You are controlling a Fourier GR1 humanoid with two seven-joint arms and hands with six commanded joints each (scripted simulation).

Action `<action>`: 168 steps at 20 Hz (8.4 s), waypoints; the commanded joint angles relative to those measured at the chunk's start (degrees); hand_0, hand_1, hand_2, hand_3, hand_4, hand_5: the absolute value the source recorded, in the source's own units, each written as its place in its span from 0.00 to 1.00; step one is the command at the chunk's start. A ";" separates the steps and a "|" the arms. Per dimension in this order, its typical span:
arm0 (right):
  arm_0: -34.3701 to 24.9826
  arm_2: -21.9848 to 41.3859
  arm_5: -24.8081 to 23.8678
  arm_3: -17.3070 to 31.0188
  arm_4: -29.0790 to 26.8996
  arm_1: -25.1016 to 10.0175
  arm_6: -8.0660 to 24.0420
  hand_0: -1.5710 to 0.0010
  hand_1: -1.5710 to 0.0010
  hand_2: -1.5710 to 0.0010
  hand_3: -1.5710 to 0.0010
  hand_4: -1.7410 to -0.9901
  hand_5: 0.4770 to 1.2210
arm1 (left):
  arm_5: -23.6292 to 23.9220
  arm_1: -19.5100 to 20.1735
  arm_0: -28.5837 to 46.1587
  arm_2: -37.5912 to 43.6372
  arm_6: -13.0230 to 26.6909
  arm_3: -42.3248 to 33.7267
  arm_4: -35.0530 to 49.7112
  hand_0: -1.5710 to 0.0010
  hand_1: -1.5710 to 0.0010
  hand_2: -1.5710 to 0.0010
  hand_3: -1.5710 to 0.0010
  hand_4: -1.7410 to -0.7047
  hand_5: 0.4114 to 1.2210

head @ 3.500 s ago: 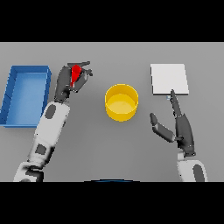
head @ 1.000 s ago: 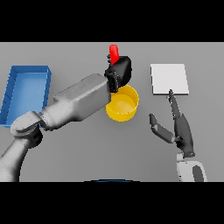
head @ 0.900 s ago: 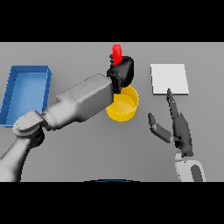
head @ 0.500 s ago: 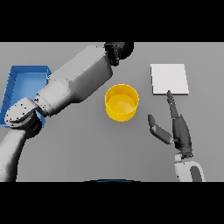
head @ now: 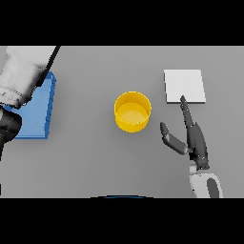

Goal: Pick up the red beaker and tilt it to pour out 1 green nut into yellow bowl. Pick up the yellow bowl and place it on the metallic measuring scale.

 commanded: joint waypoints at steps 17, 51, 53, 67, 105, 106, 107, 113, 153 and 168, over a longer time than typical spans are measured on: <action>0.11 0.98 -1.18 0.51 2.62 -0.33 1.09 1.00 1.00 1.00 1.00 0.93 0.23 | 18.92 12.40 37.65 28.96 23.23 -22.80 34.22 0.00 0.00 0.00 0.06 0.00 1.00; 1.08 0.72 0.37 0.19 1.44 -1.32 0.44 1.00 1.00 1.00 1.00 0.96 0.22 | 20.08 8.24 66.71 26.28 30.57 -51.15 37.39 0.92 0.93 0.93 0.93 0.92 0.29; -0.36 1.58 2.44 0.07 2.54 -3.39 1.22 1.00 1.00 1.00 1.00 0.97 0.25 | 20.73 7.91 66.67 26.16 28.93 -51.40 37.29 0.95 0.96 0.96 0.96 0.93 0.30; -27.98 18.79 20.84 12.04 26.12 -23.28 -0.31 1.00 1.00 1.00 1.00 0.69 0.29 | 20.12 8.43 66.02 25.77 28.69 -51.28 37.28 1.00 1.00 1.00 1.00 0.96 0.35; -45.61 31.97 37.39 32.70 31.43 -17.50 -1.07 0.10 0.10 0.20 0.19 0.08 0.94 | 19.97 10.02 67.74 26.25 27.49 -52.49 37.39 1.00 1.00 1.00 1.00 0.96 0.34; -45.51 31.91 37.27 32.57 31.03 -17.57 -0.99 0.08 0.08 0.19 0.16 0.06 0.96 | 19.77 10.30 67.46 26.44 27.57 -52.05 37.46 1.00 1.00 1.00 1.00 0.97 0.34; -45.68 32.02 36.22 33.29 30.95 -17.42 -1.76 0.06 0.06 0.18 0.13 0.05 0.96 | 19.86 9.98 67.07 26.16 27.59 -51.58 37.22 1.00 1.00 1.00 1.00 0.97 0.34; -45.35 30.75 37.54 28.34 29.25 -19.45 -0.11 0.02 0.02 0.14 0.15 0.01 0.99 | 20.17 9.76 66.98 26.09 27.88 -51.82 37.07 1.00 1.00 1.00 1.00 0.98 0.34; -50.80 12.96 20.64 55.14 30.20 -26.78 -3.74 0.04 0.00 0.15 0.07 0.00 1.00 | 18.46 11.40 66.96 26.75 28.74 -53.25 37.40 1.00 1.00 1.00 1.00 0.98 0.32; -52.04 14.71 22.27 55.23 31.77 -27.27 -6.74 0.89 0.91 0.88 0.75 0.26 0.51 | 19.33 10.28 65.88 26.03 29.17 -51.52 36.47 1.00 1.00 1.00 1.00 0.98 0.31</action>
